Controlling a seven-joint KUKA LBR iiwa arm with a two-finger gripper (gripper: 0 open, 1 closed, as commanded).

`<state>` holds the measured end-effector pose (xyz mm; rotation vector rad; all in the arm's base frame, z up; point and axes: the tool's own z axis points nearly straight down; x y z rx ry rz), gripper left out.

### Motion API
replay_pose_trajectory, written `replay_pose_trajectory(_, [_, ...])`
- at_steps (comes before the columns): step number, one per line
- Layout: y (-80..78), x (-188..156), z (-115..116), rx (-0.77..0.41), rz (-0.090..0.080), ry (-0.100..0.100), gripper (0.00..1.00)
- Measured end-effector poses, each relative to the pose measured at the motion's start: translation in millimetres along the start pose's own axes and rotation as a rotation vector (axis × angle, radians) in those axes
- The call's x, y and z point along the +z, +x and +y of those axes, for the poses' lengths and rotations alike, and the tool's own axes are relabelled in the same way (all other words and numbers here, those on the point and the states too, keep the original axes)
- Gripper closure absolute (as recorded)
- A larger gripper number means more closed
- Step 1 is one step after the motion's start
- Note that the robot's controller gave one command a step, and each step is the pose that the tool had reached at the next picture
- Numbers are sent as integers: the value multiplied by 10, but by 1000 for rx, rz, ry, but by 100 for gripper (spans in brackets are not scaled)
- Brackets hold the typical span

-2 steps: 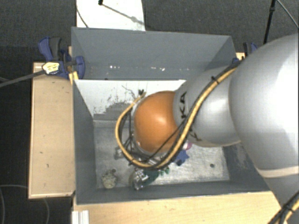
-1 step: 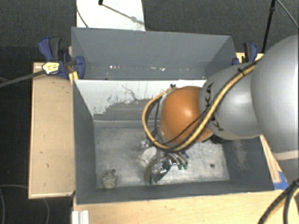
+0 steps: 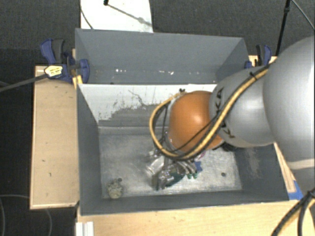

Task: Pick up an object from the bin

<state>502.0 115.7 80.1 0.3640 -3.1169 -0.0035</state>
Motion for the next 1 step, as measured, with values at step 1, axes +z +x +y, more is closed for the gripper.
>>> replay_pose_trajectory(1, [-87, -2182, -442, -133, -15, 5, 100])
